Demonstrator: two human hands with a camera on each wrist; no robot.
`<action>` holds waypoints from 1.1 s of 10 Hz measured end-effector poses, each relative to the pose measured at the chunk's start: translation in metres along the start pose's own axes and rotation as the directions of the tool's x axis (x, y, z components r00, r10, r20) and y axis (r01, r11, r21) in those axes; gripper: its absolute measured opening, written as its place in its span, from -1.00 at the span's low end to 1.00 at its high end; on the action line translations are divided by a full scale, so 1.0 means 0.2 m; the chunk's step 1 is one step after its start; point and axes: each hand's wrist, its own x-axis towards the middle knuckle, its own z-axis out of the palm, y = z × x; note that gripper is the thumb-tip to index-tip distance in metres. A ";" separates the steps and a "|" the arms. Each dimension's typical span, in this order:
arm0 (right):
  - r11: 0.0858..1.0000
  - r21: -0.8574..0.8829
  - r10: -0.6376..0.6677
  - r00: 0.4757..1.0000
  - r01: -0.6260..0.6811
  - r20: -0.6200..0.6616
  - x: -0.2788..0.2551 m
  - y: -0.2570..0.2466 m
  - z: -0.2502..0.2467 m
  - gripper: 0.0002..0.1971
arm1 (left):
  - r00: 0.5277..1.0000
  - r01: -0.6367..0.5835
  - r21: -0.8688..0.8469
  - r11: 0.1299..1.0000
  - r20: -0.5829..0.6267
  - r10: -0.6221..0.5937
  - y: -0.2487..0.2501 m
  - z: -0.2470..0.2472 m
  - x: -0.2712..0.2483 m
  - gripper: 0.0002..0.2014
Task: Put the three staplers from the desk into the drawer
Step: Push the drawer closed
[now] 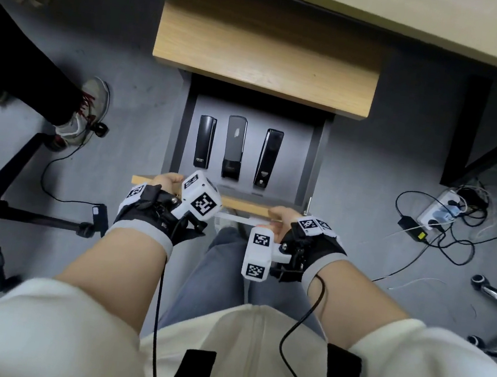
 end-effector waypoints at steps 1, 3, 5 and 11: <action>0.988 0.154 -0.015 0.999 0.009 0.037 0.02 -0.07 0.00 -0.78 | 1.000 -0.018 0.015 1.000 0.023 0.018 0.04 0.02 0.00 -0.53; 0.959 0.276 -0.081 0.994 0.057 0.077 0.04 -0.21 -0.02 -0.75 | 0.997 -0.070 0.170 0.983 -0.030 0.077 0.16 0.02 0.01 -0.67; 0.947 0.291 -0.160 0.985 0.134 0.067 0.01 -0.40 -0.05 -0.77 | 0.986 -0.164 0.236 0.958 0.023 0.163 0.33 0.13 0.05 -0.63; 0.831 0.508 -0.326 0.938 0.227 0.115 -0.10 -0.80 -0.13 -0.48 | 0.985 -0.097 -0.034 0.995 0.138 0.101 0.66 0.36 0.19 -0.76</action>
